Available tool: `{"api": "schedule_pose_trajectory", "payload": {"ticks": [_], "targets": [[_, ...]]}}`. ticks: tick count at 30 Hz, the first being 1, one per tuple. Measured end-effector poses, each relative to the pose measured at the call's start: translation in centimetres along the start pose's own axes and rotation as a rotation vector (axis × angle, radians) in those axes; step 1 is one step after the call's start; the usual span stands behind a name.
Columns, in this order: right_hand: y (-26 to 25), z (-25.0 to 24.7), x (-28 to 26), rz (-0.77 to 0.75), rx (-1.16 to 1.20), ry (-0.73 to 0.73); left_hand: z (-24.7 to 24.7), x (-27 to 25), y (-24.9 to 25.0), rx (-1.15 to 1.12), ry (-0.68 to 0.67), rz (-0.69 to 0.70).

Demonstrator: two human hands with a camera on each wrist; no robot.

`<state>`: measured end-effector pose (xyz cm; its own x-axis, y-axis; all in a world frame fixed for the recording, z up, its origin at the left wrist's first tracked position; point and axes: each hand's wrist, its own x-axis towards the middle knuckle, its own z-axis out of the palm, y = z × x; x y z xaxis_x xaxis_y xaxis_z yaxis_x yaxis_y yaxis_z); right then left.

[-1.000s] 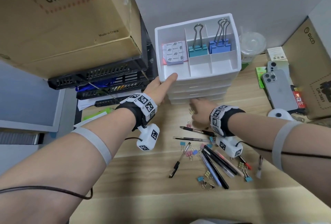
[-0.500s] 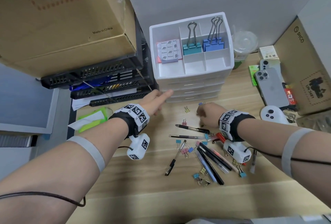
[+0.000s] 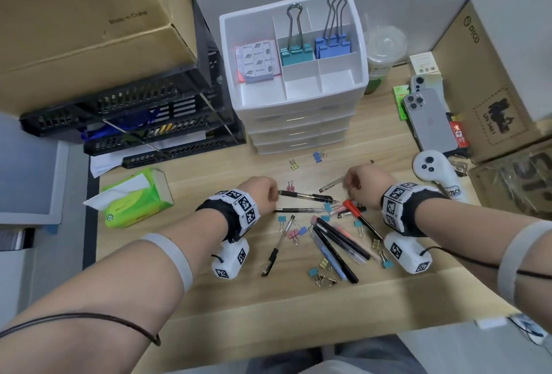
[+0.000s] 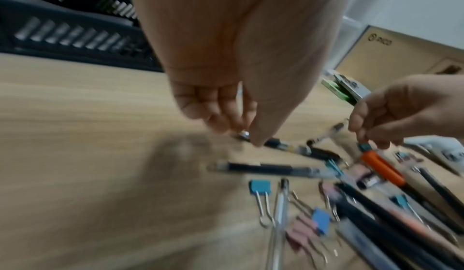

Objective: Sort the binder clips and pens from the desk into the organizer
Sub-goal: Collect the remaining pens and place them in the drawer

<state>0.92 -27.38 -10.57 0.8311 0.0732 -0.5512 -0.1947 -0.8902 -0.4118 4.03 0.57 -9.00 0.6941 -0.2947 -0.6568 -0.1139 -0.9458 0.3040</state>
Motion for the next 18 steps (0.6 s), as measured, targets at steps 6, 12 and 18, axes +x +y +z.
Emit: {"api": "schedule_pose_trajectory", "payload": {"ticks": [6,12,18], "targets": [[2.0,0.9,-2.4,-0.008,0.069,0.08,2.4,0.5,2.7,0.132,0.174,0.279],[3.3,1.3,-3.4,0.014,0.097,0.112,3.1,1.0,4.3,0.296,0.084,0.314],[4.0,1.4,-3.8,0.017,0.128,0.11,3.3,1.5,4.4,0.289,0.06,0.299]]}}
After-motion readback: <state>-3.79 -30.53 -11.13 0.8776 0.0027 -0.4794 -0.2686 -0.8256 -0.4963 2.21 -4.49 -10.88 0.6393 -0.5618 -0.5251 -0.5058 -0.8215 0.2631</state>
